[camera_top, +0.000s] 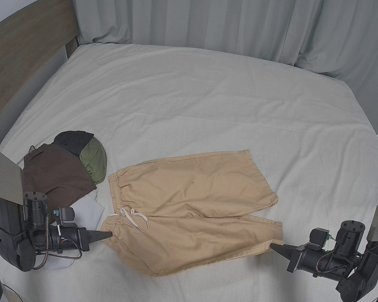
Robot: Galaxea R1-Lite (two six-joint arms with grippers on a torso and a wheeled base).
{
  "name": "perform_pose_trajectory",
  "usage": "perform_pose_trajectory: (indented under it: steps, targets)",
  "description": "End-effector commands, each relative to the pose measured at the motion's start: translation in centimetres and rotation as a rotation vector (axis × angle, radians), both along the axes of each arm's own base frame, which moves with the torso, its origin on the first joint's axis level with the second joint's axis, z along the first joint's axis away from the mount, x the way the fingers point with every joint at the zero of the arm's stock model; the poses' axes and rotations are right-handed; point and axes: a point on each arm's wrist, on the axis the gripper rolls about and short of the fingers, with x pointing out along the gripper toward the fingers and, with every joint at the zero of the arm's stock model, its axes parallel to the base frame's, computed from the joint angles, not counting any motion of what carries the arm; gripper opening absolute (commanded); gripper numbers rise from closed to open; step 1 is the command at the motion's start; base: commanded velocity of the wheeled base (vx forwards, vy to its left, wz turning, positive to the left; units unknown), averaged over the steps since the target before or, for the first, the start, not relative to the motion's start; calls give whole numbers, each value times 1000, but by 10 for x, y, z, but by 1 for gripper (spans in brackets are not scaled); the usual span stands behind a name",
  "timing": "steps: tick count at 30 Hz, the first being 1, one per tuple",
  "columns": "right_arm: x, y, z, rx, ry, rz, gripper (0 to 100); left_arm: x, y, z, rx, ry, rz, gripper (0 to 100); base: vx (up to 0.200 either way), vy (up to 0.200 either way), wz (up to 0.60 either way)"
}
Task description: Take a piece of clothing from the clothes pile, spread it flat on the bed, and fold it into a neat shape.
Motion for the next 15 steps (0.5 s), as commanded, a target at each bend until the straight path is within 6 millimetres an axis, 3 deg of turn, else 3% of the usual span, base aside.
perform_pose_trajectory:
  steps: [1,15]
  targets:
    - [0,0,6,13,-22,-4,0,2,0,5,-6,-21,4,0,0,0,0]
    - [5,-2,14,26,-62,-18,0,6,1,6,-12,-28,15,0,0,0,0]
